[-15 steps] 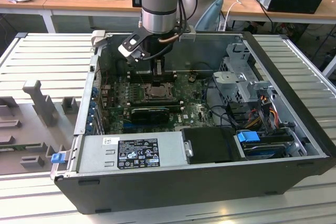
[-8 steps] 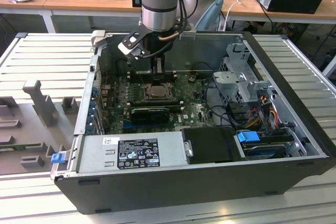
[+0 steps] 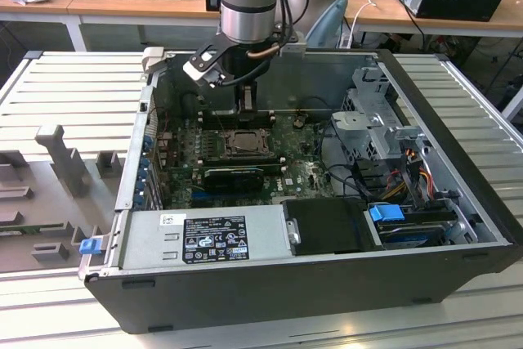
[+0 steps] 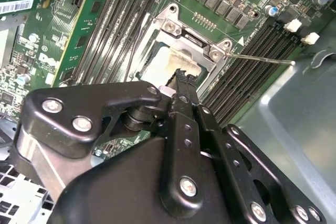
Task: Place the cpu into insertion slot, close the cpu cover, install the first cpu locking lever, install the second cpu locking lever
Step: 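Install the first cpu locking lever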
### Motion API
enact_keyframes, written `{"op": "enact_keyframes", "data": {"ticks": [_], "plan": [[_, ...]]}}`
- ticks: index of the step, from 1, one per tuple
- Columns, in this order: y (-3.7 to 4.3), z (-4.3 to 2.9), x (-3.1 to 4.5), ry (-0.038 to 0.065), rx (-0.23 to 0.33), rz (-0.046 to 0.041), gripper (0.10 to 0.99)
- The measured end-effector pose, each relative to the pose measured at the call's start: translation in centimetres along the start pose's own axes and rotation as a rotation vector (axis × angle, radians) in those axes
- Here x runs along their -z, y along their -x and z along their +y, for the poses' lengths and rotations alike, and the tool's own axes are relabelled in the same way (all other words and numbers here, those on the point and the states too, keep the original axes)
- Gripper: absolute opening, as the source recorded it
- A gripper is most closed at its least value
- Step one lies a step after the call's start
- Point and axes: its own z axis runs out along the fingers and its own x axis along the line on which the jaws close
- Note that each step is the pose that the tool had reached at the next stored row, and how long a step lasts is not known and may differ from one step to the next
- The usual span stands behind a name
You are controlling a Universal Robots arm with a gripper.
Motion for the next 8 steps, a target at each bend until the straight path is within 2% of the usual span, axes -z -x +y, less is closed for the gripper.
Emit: {"op": "enact_keyframes", "data": {"ticks": [2,5,8], "plan": [[0.01,0.0,0.63,0.0,0.0,0.0,0.106],[0.04,0.0,1.98,0.0,0.0,0.0,0.106],[0.05,0.0,2.73,0.0,0.0,0.0,0.106]]}}
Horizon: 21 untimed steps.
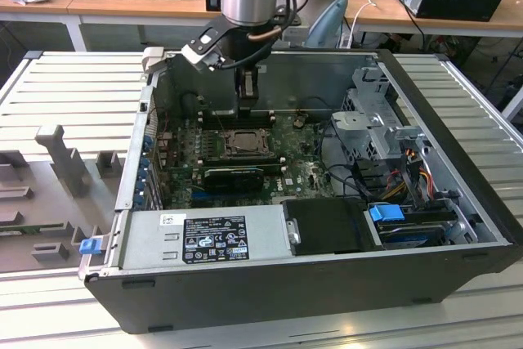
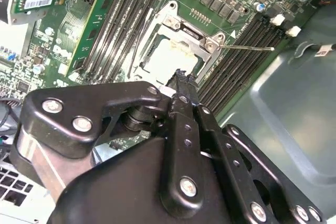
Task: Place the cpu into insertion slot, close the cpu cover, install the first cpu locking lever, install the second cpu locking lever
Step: 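Install the first cpu locking lever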
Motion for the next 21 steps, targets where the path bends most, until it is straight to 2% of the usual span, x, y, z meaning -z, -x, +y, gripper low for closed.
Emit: {"op": "enact_keyframes", "data": {"ticks": [2,4,10,21], "plan": [[-0.01,0.0,0.66,0.0,0.0,-0.0007,0.106],[-0.01,0.0,0.88,0.0,0.001,-0.0007,0.106],[0.0,0.0,0.88,0.003,0.161,-0.0009,0.106],[0.0,0.0,0.88,0.006,0.294,-0.001,0.106]]}}
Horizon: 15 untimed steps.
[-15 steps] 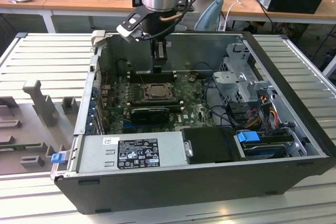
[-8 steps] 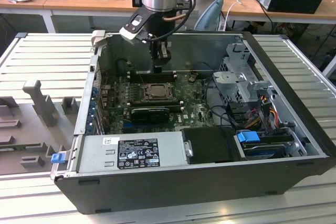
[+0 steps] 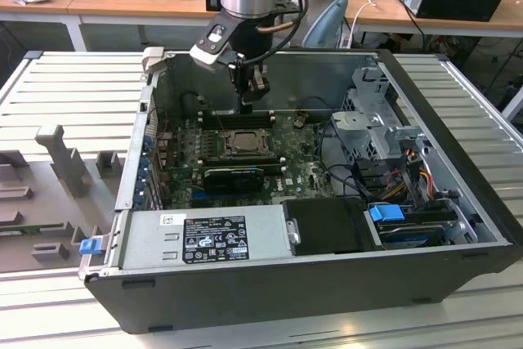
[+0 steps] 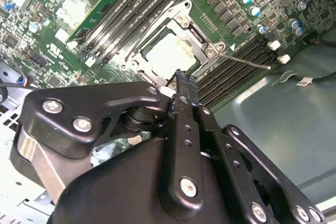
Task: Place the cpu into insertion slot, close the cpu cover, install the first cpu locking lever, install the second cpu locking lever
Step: 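Install the first cpu locking lever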
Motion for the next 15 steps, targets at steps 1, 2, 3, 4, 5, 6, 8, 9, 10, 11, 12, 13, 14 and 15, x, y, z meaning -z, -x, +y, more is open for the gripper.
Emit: {"op": "enact_keyframes", "data": {"ticks": [1,2,3,4,5,6,8,9,10,11,12,13,14,15], "plan": [[0.0,0.0,0.0,0.0,0.018,0.0,0.106],[0.0,0.0,0.0,0.001,0.034,-0.0001,0.106],[0.0,0.0,0.0,0.001,0.057,-0.0001,0.106],[0.0,0.0,0.0,0.002,0.083,0.0,0.106],[0.0,0.0,-0.01,0.002,0.115,0.0,0.106],[0.0,0.0,-0.01,0.003,0.13,0.0,0.106],[0.0,0.0,-0.01,0.004,0.179,0.0,0.106],[0.0,0.0,-0.01,0.004,0.206,-0.0001,0.106],[0.0,0.0,-0.01,0.005,0.235,-0.0001,0.106],[0.0,0.0,-0.01,0.006,0.269,-0.0001,0.106],[0.0,0.0,-0.01,0.006,0.294,-0.0001,0.106],[0.0,0.0,-0.01,0.006,0.31,-0.0001,0.106],[0.0,0.0,-0.01,0.007,0.319,-0.0001,0.106],[0.0,0.0,-0.01,0.007,0.328,-0.0002,0.106]]}}
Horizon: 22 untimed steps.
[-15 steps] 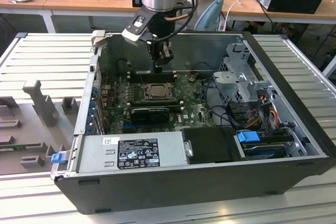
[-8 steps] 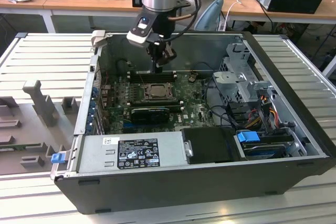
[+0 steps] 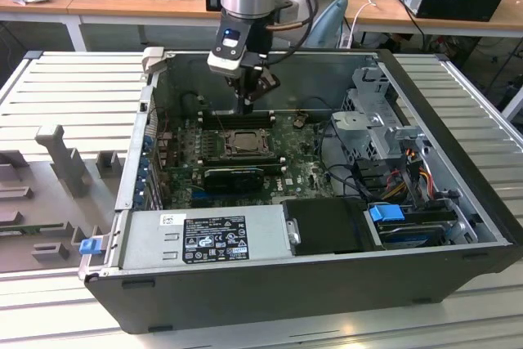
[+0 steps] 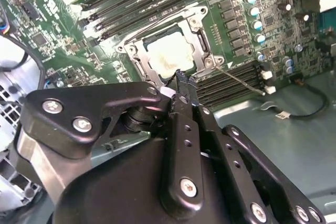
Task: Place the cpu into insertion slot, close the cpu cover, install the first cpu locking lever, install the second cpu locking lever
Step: 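Install the first cpu locking lever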
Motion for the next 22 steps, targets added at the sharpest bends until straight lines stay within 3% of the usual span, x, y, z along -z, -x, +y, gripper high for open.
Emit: {"op": "enact_keyframes", "data": {"ticks": [14,21,22], "plan": [[0.0,0.0,-0.01,0.005,0.243,-0.0001,0.106],[0.0,0.0,-0.02,0.008,0.389,-0.0002,0.106],[0.0,0.0,-0.03,0.009,0.43,-0.0002,0.106]]}}
